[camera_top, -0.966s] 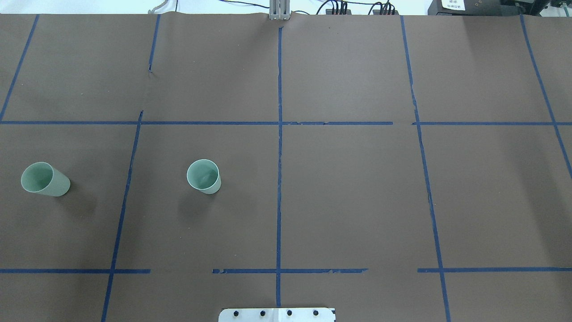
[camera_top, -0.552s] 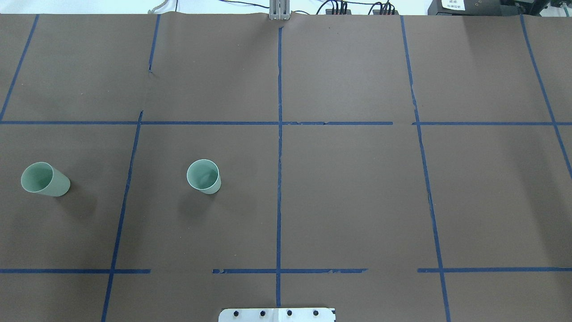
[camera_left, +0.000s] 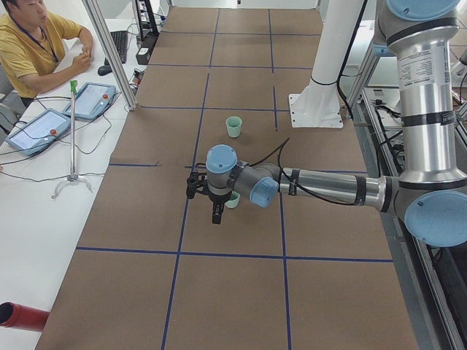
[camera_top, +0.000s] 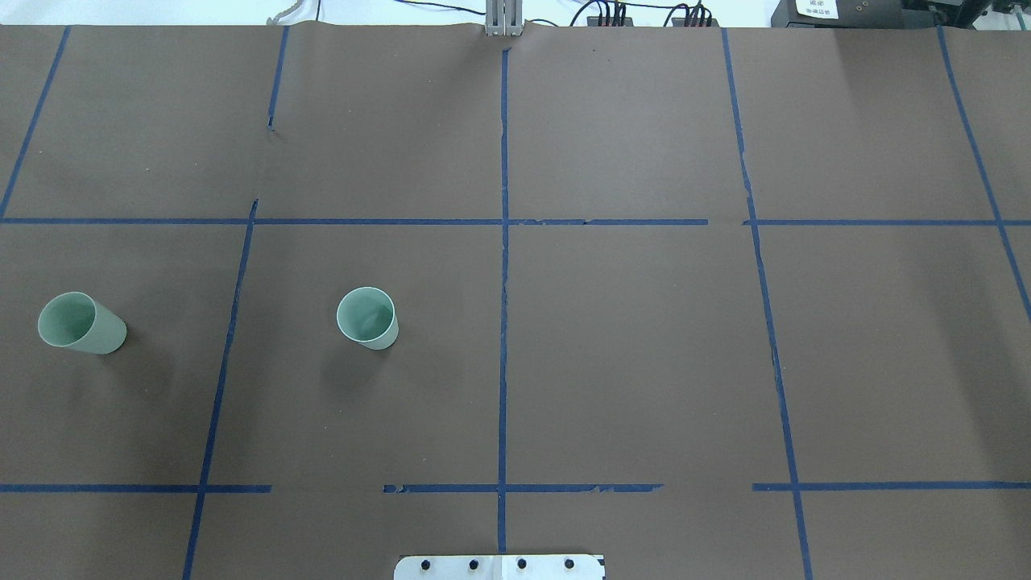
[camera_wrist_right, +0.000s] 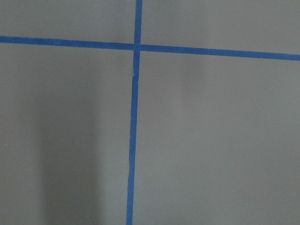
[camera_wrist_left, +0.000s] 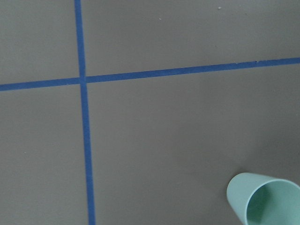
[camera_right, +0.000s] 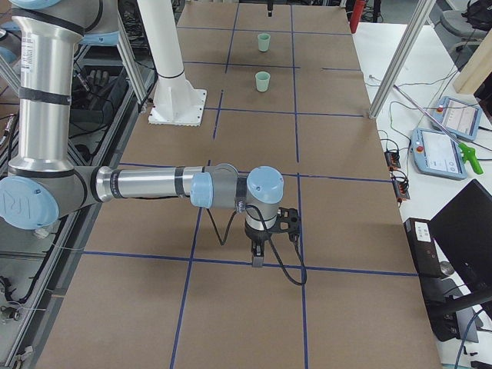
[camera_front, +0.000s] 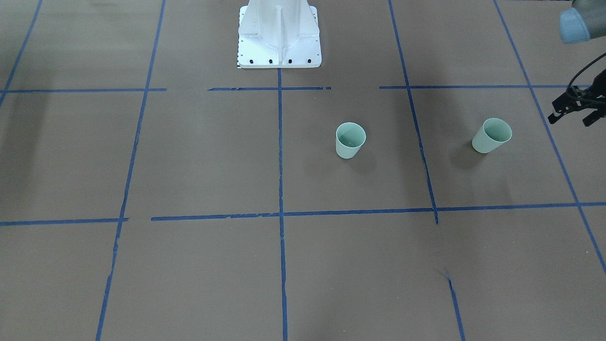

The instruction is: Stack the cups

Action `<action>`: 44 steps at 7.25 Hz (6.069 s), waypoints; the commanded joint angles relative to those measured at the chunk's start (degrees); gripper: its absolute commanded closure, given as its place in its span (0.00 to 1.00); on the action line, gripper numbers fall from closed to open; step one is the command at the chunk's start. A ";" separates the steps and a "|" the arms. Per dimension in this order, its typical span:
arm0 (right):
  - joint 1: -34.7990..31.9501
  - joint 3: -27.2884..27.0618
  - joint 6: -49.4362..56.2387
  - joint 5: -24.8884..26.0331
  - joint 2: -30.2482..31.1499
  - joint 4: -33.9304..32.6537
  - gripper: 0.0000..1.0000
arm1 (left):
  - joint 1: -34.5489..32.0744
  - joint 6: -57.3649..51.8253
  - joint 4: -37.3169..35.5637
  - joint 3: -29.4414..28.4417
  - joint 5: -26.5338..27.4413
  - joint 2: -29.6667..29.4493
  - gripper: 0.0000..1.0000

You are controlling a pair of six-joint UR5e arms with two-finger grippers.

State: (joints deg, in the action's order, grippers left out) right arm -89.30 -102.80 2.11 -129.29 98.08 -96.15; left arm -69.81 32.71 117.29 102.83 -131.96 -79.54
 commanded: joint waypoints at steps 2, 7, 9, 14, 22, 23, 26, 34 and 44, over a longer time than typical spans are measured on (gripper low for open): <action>0.00 0.06 0.00 0.00 0.00 0.00 0.00 | 12.13 22.11 9.71 -0.53 8.97 0.61 0.00; -0.08 -0.03 0.00 0.00 0.00 0.00 0.00 | 15.58 24.16 9.45 -1.94 9.97 0.26 1.00; 0.00 -0.03 0.00 0.00 0.00 0.00 0.00 | 15.50 24.24 9.44 -0.80 10.05 0.00 1.00; -0.08 -0.03 0.00 0.00 0.00 0.00 0.00 | 14.97 34.13 -9.27 10.17 10.23 -10.75 1.00; 0.00 -0.03 0.00 0.00 0.00 0.00 0.00 | 32.11 60.98 -35.91 11.77 21.03 -37.26 1.00; -0.08 -0.03 0.00 0.00 0.00 0.00 0.00 | 32.37 61.07 -35.91 11.77 21.04 -37.97 1.00; 0.00 -0.03 0.00 0.00 0.00 0.00 0.00 | 34.13 62.21 -35.91 11.16 21.30 -37.97 1.00; 0.00 -0.03 0.00 0.00 0.00 0.00 0.00 | 30.82 51.31 -35.29 15.01 20.43 -33.17 0.00; 0.00 -0.03 0.00 0.00 0.00 0.00 0.00 | -23.09 -46.07 -34.68 2.05 2.85 -2.55 0.00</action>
State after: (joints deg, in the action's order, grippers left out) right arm -89.35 -102.83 2.11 -129.29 98.09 -96.15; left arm -90.10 -11.45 82.48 108.15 -128.72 -82.29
